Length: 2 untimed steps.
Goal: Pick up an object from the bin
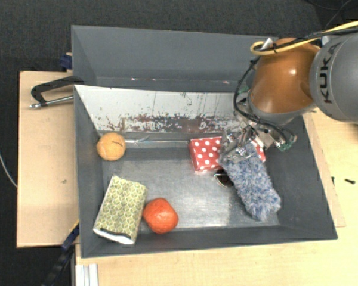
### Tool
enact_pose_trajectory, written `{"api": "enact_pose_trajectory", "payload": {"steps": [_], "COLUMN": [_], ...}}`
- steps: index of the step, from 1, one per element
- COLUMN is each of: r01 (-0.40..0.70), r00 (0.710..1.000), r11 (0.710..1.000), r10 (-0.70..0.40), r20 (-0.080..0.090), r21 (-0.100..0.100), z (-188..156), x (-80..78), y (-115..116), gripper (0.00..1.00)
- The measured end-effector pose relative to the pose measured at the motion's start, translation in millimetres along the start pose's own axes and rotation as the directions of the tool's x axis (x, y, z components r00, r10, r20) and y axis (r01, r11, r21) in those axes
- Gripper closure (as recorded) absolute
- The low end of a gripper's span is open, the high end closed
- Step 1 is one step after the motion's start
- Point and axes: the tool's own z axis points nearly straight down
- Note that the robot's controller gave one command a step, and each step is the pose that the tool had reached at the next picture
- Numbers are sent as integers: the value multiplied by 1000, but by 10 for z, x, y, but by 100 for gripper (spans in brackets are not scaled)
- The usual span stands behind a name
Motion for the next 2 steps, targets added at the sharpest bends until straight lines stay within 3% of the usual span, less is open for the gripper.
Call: {"api": "enact_pose_trajectory", "payload": {"steps": [2], "r01": [0], "r00": [1000], "r11": [1000], "r10": [0], "r20": [8], "r21": [5], "z": [-448], "x": [-19], "y": [-3], "gripper": [100]}}
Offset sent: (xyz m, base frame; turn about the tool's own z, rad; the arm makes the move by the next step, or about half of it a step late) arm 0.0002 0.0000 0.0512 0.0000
